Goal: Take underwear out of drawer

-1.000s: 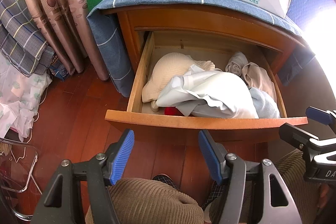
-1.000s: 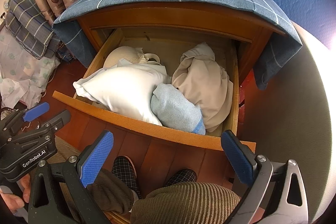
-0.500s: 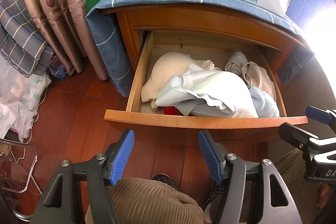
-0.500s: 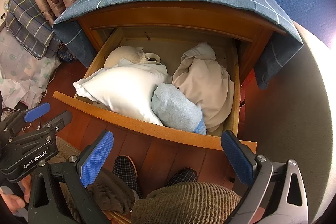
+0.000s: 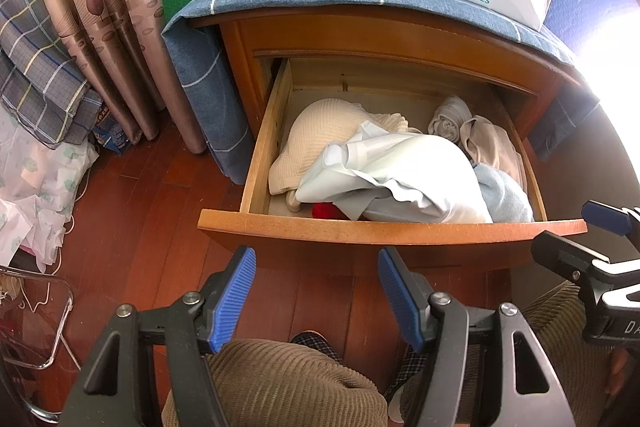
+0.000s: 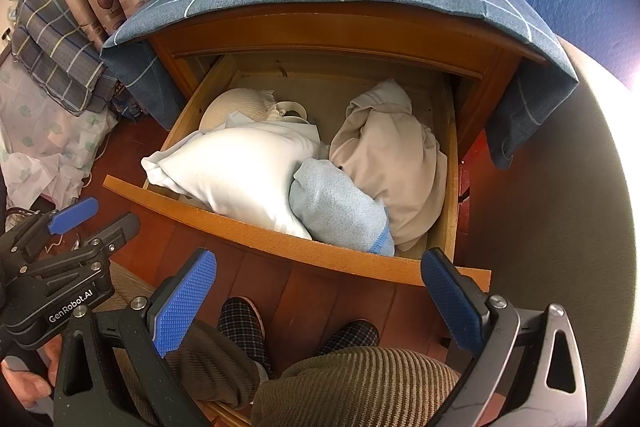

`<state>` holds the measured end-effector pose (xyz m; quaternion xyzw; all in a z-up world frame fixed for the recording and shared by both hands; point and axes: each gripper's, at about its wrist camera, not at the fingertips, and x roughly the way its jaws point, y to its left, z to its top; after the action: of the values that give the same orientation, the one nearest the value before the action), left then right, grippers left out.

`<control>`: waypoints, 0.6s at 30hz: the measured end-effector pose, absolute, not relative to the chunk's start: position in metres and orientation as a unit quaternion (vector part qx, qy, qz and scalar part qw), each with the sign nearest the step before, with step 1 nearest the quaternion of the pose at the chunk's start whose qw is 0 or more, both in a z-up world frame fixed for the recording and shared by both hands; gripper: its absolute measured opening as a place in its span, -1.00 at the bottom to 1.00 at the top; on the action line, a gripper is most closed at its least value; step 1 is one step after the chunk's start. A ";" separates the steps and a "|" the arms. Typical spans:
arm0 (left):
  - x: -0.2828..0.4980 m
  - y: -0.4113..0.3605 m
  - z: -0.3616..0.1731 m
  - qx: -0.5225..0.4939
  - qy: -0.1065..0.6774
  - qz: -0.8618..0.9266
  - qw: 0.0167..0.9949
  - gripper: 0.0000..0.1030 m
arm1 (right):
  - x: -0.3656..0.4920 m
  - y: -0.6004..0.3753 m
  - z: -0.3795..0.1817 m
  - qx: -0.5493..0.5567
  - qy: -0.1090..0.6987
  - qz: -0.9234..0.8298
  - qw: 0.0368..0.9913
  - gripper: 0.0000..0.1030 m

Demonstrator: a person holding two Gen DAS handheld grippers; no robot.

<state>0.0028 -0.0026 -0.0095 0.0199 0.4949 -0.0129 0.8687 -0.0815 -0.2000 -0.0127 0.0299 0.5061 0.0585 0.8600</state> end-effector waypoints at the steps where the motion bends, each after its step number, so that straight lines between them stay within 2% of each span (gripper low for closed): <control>1: 0.003 -0.002 -0.009 0.020 0.495 -0.013 0.869 0.27 | -0.082 -0.200 -0.013 0.030 0.506 0.059 0.860 0.97; 18: 0.004 -0.002 -0.009 0.020 0.496 -0.013 0.868 0.27 | -0.082 -0.200 -0.013 0.033 0.506 0.060 0.860 0.97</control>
<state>0.0036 -0.0024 -0.0087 0.0199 0.4955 -0.0131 0.8683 -0.0822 -0.2003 -0.0131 0.0328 0.5057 0.0601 0.8600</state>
